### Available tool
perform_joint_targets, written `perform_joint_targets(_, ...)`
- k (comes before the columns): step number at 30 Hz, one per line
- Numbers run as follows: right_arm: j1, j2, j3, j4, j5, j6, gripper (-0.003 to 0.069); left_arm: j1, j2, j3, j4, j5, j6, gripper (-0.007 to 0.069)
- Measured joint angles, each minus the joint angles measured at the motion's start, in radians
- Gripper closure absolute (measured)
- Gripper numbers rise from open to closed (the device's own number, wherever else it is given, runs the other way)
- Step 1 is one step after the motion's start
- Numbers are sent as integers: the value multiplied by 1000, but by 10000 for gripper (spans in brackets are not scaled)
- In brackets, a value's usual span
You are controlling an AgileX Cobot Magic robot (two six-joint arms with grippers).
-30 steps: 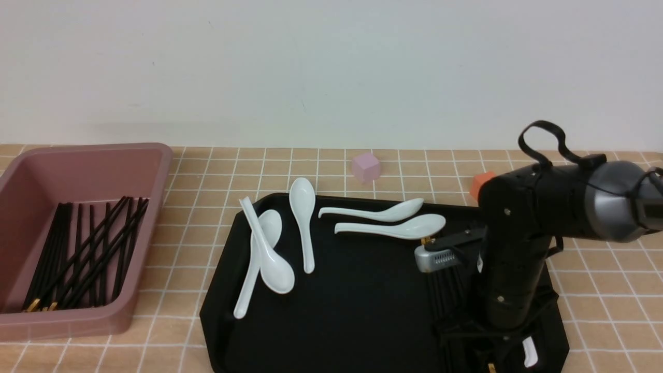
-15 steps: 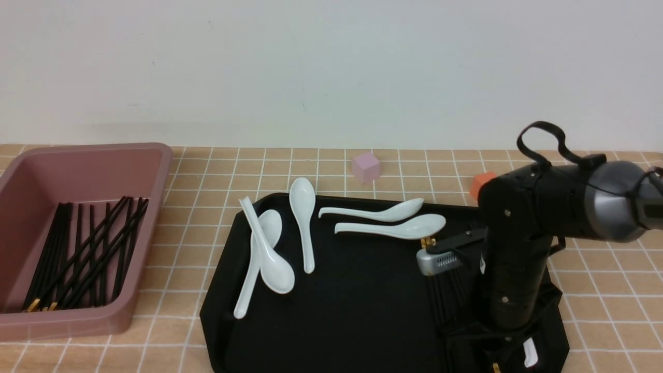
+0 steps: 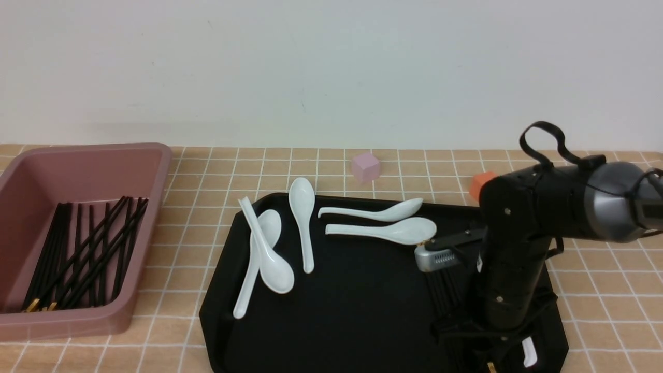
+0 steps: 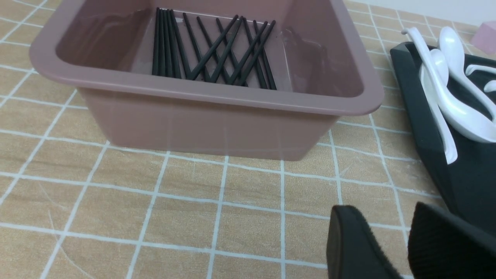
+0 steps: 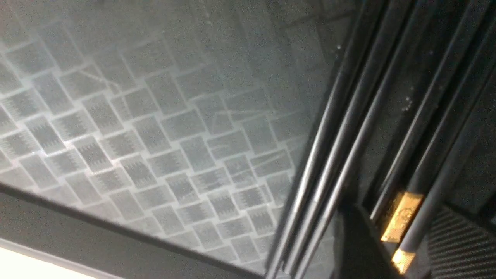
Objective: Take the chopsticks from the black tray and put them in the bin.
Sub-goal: Use the right arm to grab a pair of chopsticks
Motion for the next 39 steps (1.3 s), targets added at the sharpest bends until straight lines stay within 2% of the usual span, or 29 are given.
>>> perform_joint_targets(7,0,-1,-54,9,-5,-5,352,0,0,0,0,0,0,385)
perform_joint_targets(16,0,-27,-131,-45,132,-7,352,0,0,0,0,0,0,385)
perform_joint_targets(21,0,-27,-131,-63,154,-3,352,0,0,0,0,0,0,385)
perform_joint_targets(32,0,-27,-1,-31,14,13,351,0,0,0,0,0,0,385)
perform_joint_targets(39,0,-28,5,-7,-37,22,331,0,0,0,0,0,0,386)
